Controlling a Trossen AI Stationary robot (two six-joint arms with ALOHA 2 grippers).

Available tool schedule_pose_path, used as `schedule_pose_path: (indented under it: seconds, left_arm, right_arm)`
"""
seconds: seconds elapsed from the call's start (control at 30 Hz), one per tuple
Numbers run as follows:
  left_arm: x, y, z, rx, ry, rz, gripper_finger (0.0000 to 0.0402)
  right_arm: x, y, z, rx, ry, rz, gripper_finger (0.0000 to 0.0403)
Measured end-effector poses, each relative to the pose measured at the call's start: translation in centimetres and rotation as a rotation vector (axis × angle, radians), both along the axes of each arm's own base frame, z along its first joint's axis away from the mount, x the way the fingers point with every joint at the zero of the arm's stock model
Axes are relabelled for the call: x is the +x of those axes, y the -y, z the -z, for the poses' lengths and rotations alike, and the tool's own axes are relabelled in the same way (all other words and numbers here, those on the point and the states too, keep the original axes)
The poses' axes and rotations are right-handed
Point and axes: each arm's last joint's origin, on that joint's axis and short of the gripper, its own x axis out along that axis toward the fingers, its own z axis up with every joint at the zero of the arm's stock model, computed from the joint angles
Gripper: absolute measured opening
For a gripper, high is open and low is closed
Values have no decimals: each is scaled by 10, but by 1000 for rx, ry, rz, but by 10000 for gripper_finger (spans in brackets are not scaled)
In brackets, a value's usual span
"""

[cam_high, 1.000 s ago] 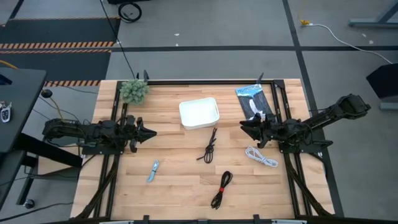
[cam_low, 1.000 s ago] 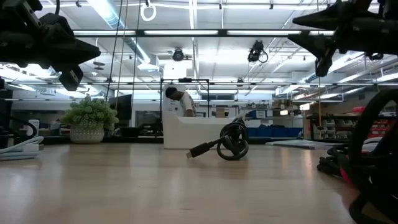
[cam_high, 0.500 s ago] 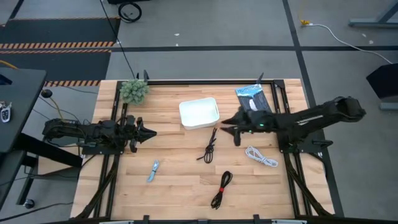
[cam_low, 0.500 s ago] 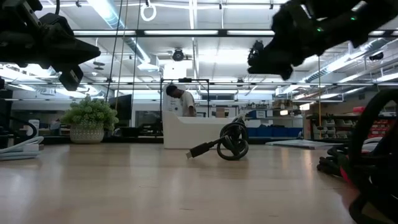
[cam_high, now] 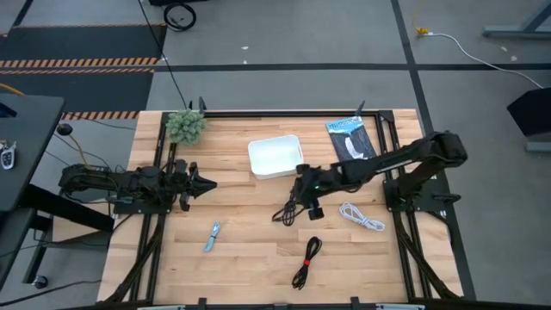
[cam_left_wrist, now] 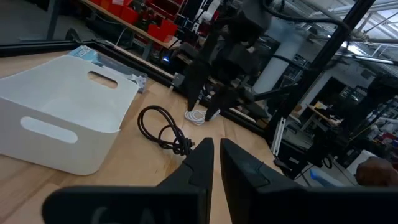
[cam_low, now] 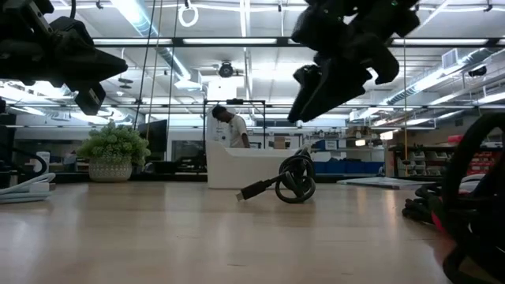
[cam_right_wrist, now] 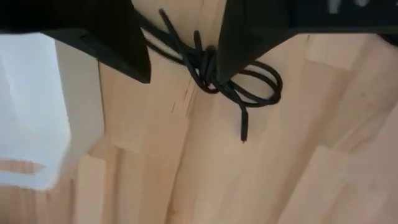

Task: Pick and place USB-C Cables
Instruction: Put the top black charger cable into the bin

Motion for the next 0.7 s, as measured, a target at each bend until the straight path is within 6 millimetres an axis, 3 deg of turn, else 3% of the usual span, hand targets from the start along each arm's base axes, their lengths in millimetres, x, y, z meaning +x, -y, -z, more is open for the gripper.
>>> schedule_pose_path:
  seconds: [0.27,0.7]
  left_arm:
    - [0,0,0,0,2,0,36]
    - [0,0,0,0,0,0,36]
  right_arm:
    - [30,-4,7,-146,-224,-85,269]
    - [67,-10,12,-173,-394,-156,261]
